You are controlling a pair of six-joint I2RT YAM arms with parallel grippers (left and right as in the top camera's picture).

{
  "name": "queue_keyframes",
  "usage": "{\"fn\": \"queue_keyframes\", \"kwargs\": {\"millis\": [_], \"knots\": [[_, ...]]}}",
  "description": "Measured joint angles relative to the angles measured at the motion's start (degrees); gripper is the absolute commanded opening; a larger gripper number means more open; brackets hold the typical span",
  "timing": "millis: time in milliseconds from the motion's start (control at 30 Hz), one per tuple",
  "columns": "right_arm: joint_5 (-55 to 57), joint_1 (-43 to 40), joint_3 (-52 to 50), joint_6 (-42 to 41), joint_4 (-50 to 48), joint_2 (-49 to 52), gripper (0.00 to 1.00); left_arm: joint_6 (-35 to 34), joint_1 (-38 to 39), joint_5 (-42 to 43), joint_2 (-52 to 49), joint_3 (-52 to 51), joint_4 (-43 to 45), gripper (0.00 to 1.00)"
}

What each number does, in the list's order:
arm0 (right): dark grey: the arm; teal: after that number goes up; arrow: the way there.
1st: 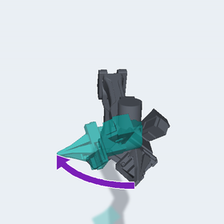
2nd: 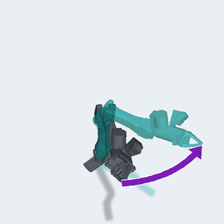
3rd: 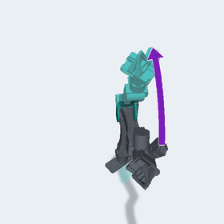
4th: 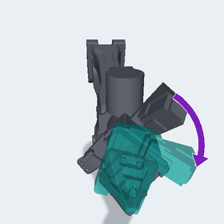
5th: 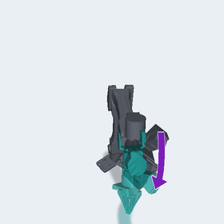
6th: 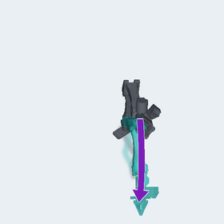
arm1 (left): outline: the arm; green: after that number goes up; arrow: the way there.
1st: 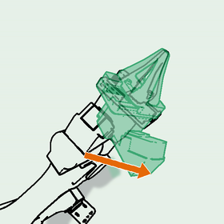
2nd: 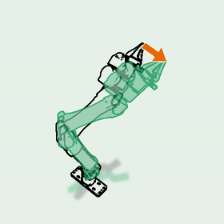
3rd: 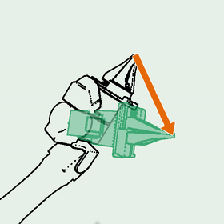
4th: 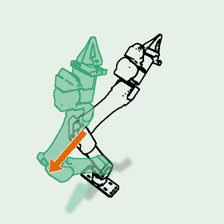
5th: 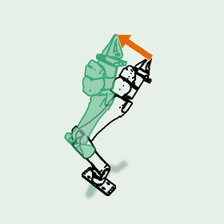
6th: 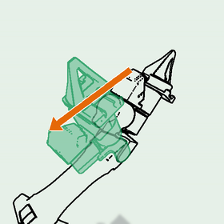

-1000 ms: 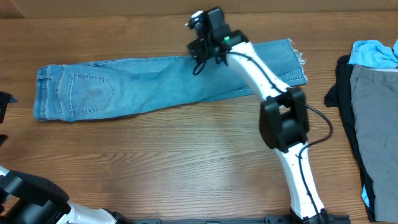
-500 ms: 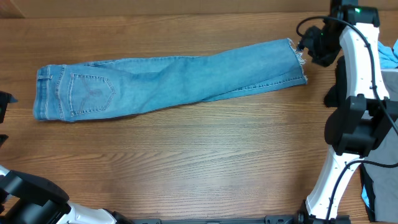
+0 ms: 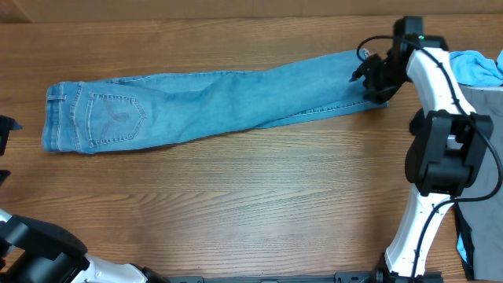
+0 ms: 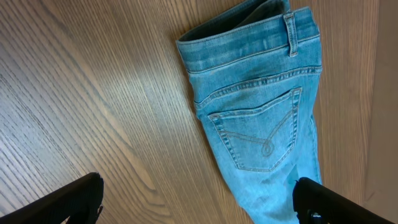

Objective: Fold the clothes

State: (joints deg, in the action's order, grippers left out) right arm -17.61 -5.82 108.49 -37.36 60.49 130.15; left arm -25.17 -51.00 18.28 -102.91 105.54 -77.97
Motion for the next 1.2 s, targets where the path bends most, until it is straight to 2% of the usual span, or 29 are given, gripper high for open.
{"fn": "queue_keyframes", "kwargs": {"millis": [633, 1033, 1200], "knots": [[3.45, 3.26, -8.92, -9.94, -14.91, 0.00, 0.49, 0.00, 0.00, 0.00, 0.00, 0.00, 0.04, 1.00], [4.63, 3.32, -9.18, -10.49, -14.97, 0.00, 0.46, 0.00, 0.00, 0.02, 0.00, 0.00, 0.15, 1.00], [7.02, 3.65, -9.16, -10.49, -13.00, -0.02, 0.39, 0.00, 0.00, 0.00, 0.00, 0.00, 0.15, 1.00]]}}
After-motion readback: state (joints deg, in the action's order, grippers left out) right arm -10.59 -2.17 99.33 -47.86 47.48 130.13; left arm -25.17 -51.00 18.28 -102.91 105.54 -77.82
